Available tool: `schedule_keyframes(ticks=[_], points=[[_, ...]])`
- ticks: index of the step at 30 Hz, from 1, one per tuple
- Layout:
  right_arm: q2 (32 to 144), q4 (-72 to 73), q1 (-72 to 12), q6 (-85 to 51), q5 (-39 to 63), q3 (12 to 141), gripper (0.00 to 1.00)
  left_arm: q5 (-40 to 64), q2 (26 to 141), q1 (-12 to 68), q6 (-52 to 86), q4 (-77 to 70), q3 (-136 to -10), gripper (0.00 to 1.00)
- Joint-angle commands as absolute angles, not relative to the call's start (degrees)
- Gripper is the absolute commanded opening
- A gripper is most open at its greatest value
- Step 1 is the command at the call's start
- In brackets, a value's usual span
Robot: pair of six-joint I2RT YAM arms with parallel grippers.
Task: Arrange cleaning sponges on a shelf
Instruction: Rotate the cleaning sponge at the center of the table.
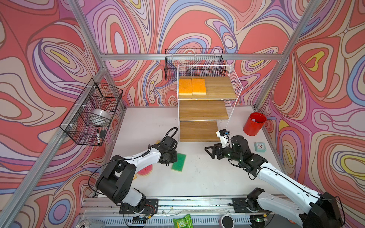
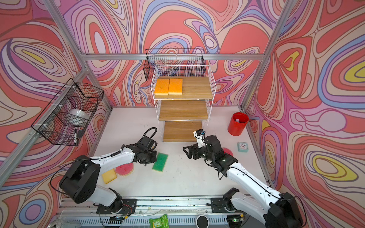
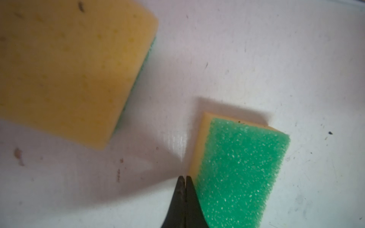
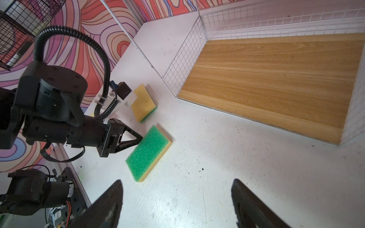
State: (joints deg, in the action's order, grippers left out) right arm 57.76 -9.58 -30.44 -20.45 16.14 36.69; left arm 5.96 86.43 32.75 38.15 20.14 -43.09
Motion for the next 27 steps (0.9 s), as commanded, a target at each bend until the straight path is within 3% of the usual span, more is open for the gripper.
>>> schedule_keyframes(ticks=[1, 6, 20, 27], points=[[58.18, -12.07, -30.24, -21.17, 14.29, 38.09, 0.89, 5.43, 85.49, 34.41, 41.76, 17.94, -41.67, 0.00], [58.82, -15.36, -30.23, -21.53, 11.11, 39.06, 0.98, 5.28, 82.13, 36.23, 45.22, 16.46, -39.18, 0.00], [60.21, -18.61, -30.28, -21.37, 9.30, 39.53, 0.98, 6.38, 82.29, 42.93, 51.65, 11.12, -38.91, 0.00], [59.77, -19.41, -30.24, -21.04, 8.84, 39.29, 0.98, -1.44, 67.66, 43.25, 51.16, 20.71, -36.81, 0.00]])
